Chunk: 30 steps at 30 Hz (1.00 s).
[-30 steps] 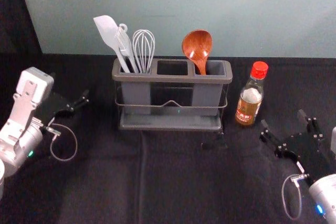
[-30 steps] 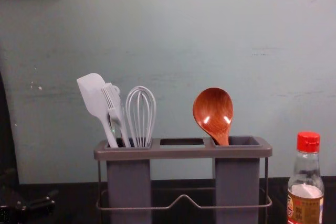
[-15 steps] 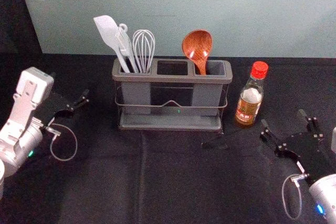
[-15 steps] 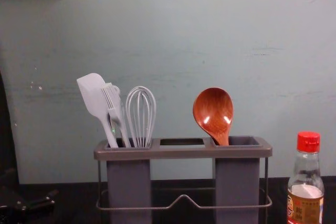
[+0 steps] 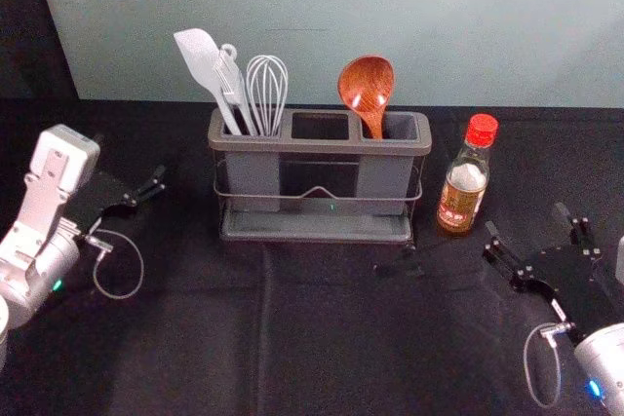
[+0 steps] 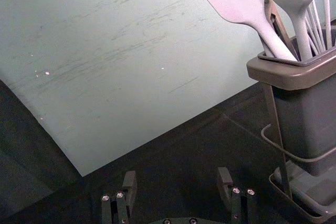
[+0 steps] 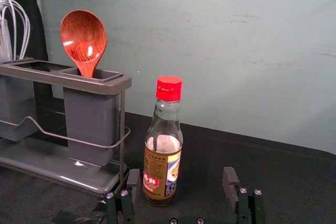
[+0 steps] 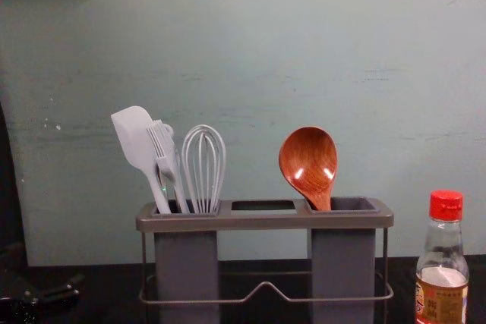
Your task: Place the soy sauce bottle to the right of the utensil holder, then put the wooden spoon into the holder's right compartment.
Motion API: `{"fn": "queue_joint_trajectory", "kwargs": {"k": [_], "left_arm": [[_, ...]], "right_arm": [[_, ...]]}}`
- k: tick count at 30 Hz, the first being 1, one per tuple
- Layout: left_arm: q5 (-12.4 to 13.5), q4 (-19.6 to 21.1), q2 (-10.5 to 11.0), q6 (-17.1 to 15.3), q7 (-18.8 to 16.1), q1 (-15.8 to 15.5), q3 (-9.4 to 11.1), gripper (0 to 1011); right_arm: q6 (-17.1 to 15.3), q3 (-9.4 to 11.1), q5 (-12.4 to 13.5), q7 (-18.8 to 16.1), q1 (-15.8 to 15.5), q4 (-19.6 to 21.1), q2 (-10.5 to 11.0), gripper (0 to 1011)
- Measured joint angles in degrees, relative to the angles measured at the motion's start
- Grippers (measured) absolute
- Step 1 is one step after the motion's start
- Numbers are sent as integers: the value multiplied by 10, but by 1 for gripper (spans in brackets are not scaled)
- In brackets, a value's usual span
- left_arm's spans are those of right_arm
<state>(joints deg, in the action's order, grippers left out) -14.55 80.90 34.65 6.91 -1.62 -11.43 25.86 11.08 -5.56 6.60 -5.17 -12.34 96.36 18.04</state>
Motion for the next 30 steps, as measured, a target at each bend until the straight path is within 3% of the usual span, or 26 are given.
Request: {"fn": "queue_joint_trajectory", "kwargs": {"k": [30], "left_arm": [[0,0,0,0,0,0,0,1005]], "right_arm": [[0,0,0,0,0,0,0,1002]]}}
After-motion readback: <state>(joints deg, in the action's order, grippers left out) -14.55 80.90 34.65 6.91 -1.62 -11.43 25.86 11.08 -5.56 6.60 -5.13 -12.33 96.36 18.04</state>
